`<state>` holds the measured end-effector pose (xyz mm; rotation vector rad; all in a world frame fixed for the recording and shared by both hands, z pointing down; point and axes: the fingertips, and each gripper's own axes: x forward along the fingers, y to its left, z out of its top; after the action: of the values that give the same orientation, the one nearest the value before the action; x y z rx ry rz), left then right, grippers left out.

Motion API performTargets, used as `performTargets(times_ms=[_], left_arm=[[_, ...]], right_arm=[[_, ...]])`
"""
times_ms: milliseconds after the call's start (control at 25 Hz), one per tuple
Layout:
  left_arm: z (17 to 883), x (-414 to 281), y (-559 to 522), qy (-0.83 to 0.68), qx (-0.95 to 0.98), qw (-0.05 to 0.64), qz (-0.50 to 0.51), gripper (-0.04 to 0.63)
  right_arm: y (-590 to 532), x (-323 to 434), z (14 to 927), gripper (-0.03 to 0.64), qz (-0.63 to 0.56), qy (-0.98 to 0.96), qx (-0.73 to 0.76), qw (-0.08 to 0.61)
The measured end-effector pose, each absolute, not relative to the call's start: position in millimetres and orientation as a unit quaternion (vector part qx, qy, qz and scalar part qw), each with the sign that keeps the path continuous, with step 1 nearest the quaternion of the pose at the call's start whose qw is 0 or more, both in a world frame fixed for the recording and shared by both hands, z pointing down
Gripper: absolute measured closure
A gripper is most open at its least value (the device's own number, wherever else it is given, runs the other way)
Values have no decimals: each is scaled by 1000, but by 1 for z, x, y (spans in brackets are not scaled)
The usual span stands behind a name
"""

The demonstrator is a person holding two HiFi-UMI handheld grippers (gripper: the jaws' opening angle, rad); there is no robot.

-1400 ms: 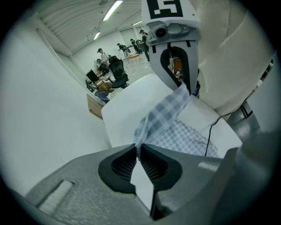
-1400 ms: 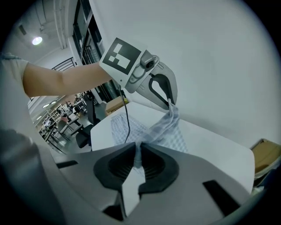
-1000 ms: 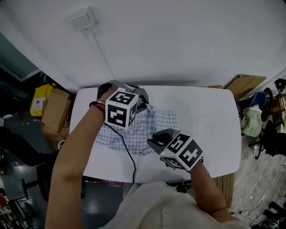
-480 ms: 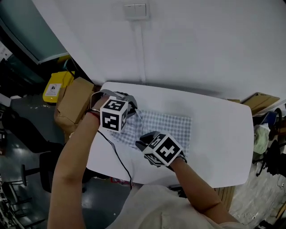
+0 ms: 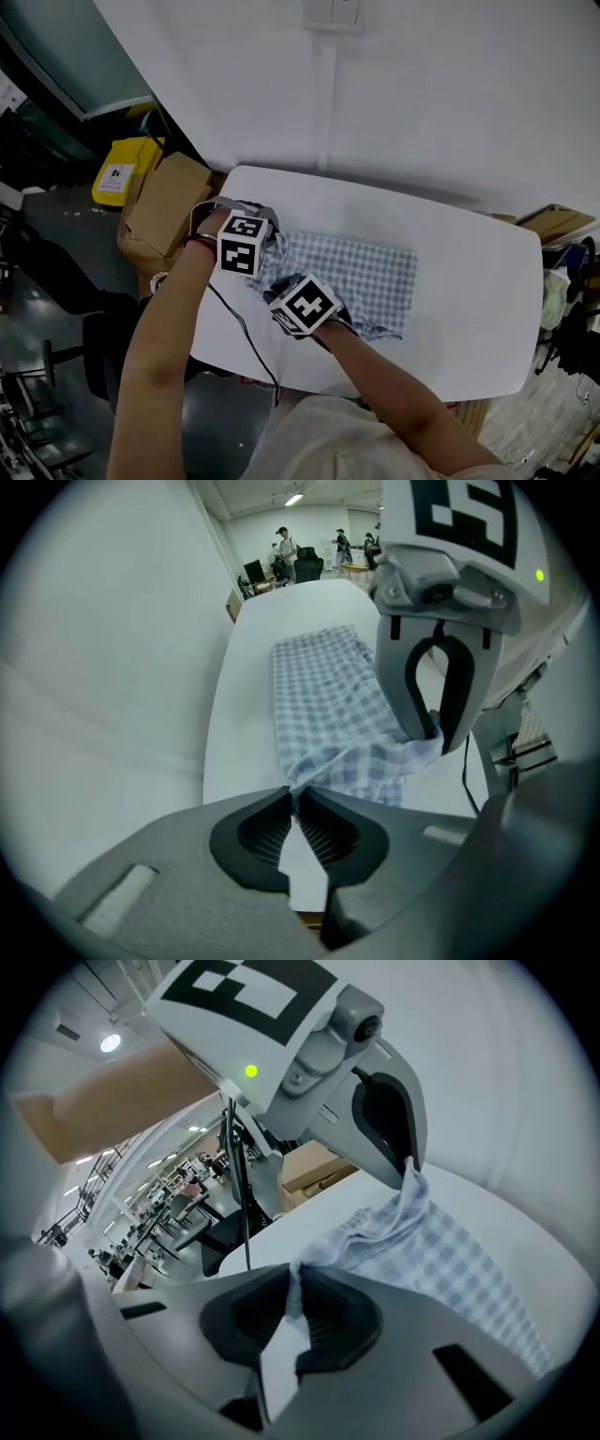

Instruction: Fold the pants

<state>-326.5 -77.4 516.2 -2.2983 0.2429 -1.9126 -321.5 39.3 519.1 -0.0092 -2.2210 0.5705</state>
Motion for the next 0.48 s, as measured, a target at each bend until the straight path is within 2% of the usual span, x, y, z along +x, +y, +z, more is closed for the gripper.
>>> performTargets(times_ms=[200, 480], left_arm=[[540, -351, -80, 94, -754, 50, -648, 560], [570, -367, -81, 116, -731, 63, -670, 560]], right_arm=[[35, -346, 543, 577, 220, -884, -7, 412], [41, -360, 573, 577, 192, -885, -25, 423]])
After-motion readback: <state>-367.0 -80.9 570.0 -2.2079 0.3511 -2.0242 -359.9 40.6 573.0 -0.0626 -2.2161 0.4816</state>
